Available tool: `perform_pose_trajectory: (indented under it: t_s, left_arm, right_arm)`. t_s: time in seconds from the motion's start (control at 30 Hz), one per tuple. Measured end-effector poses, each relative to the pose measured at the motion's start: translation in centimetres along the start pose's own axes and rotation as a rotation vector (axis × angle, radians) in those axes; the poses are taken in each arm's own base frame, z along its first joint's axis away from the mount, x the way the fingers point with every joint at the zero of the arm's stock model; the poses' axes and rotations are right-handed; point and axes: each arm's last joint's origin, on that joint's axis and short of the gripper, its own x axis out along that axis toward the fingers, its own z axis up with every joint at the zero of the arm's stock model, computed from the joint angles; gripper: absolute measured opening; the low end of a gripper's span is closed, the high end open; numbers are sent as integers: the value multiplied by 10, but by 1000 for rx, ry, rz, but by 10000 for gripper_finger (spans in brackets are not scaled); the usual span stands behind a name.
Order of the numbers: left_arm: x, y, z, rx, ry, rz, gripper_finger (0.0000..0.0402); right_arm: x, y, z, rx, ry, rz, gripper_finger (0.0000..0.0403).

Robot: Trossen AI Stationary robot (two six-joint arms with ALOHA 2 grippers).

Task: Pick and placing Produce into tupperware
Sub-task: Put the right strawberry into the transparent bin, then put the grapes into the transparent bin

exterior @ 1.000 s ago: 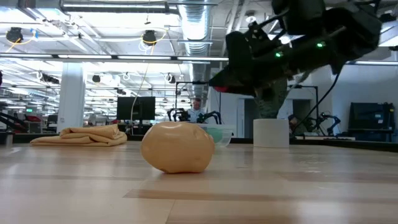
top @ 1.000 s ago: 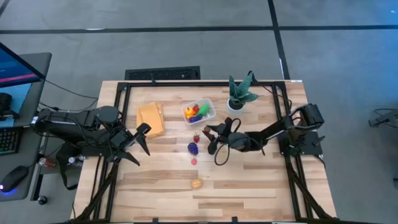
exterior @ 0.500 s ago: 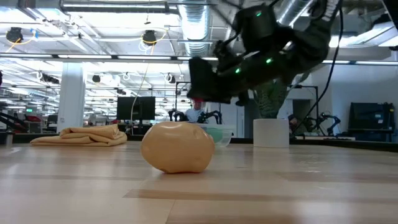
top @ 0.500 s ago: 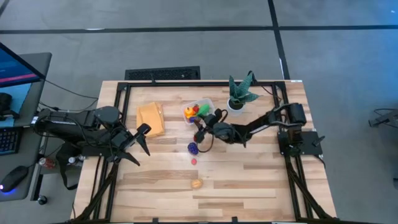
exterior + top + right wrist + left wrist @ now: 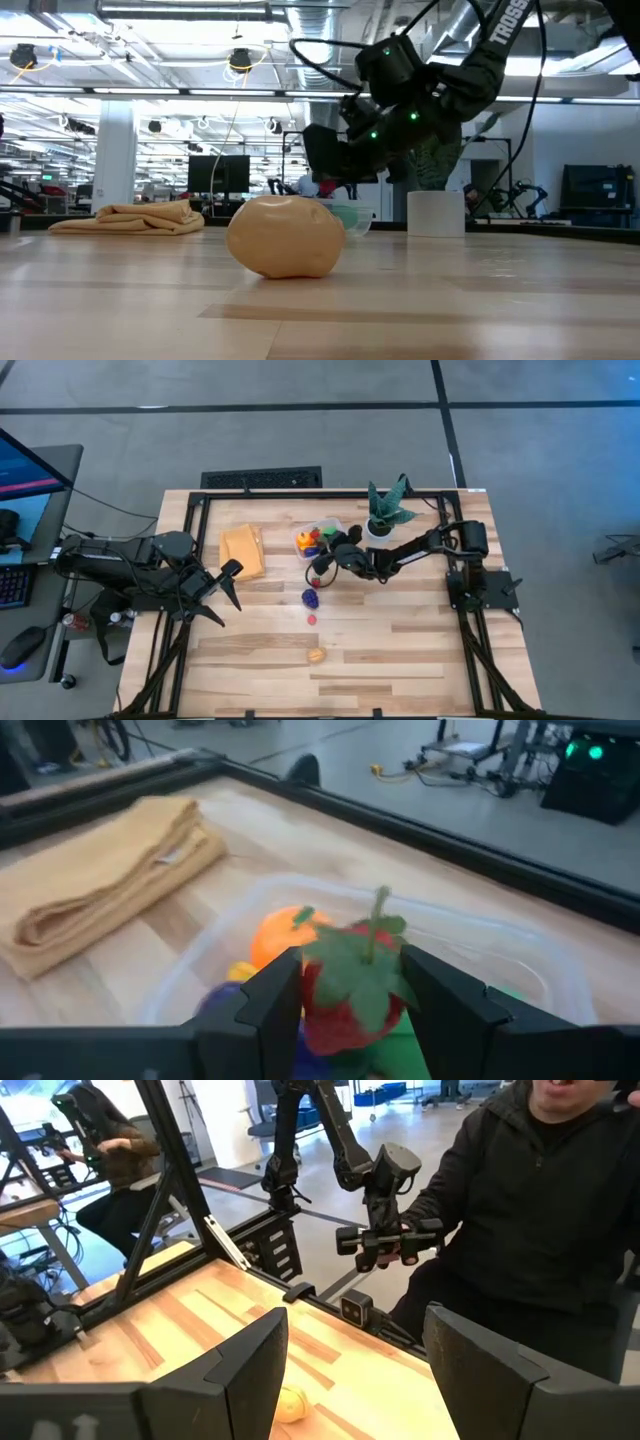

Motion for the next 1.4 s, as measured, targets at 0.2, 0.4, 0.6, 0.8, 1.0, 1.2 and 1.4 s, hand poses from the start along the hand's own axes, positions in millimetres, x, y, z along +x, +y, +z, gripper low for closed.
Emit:
perform_pose_trajectory:
  t_s: [0.2,0.4,0.6,0.8,1.0,1.2,1.4]
  left_arm:
    - [0,0,0,4,1,-1,224]
    - [0,0,0,4,1,-1,224]
    - [0,0,0,4,1,0,224]
    - [0,0,0,4,1,-1,224]
    - [0,0,0,4,1,-1,224]
    - [1,0,-3,-4,9,-3,224]
    - [7,-1,-26,-85,58,38,224]
  right_arm:
    - [3,-5,0,14,12,-19,153]
    - [3,-5,0,14,14,-15,149]
    - [3,-5,0,16,12,-11,172]
    - [3,-5,0,17,10,-10,211]
    - [2,-3,0,16,5,-3,256]
    - [-16,18,12,-67,-99,85,265]
    - [-56,36,35,-203,-127,165,265]
